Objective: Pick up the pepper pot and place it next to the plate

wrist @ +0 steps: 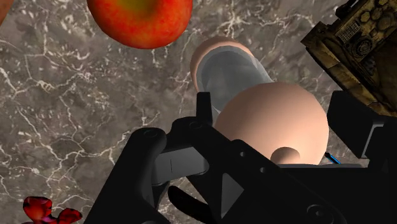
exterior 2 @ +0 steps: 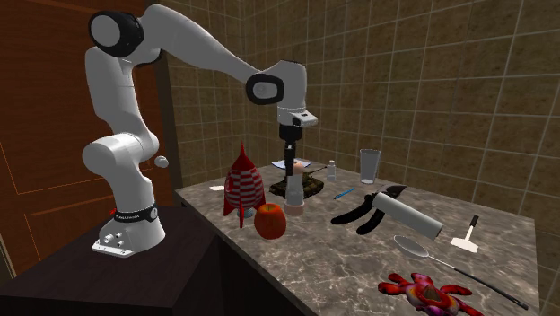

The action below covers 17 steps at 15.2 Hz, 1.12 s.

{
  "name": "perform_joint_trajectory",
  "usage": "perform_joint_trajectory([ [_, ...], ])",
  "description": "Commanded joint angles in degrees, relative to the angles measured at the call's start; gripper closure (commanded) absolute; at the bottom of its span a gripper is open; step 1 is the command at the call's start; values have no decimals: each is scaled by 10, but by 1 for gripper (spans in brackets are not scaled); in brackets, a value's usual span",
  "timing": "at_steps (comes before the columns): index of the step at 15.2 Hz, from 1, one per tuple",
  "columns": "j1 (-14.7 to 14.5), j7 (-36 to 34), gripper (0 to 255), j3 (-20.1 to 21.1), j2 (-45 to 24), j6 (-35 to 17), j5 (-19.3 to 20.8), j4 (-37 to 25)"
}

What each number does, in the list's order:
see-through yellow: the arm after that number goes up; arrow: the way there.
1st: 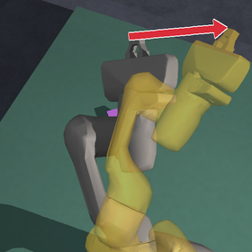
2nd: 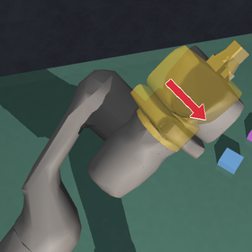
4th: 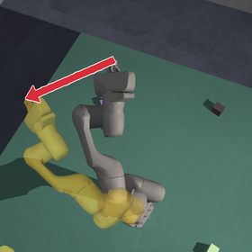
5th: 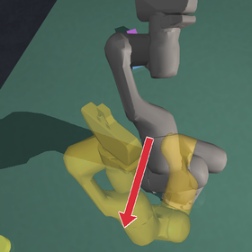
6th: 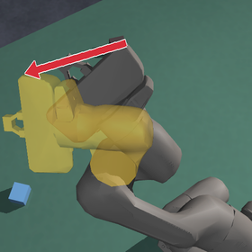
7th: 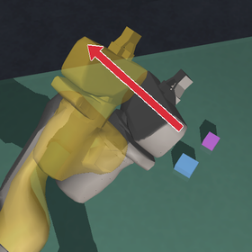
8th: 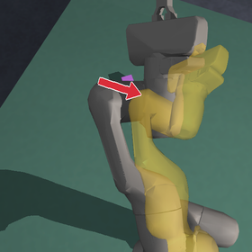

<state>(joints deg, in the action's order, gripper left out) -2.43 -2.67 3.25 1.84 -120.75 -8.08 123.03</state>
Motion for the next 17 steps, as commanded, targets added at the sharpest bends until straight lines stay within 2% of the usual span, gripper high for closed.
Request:
perform_joint_trajectory([
  [1,0,-3,255,0,6,16,1,-10],
  [17,2,-16,255,-2,36,136,6,-101],
])
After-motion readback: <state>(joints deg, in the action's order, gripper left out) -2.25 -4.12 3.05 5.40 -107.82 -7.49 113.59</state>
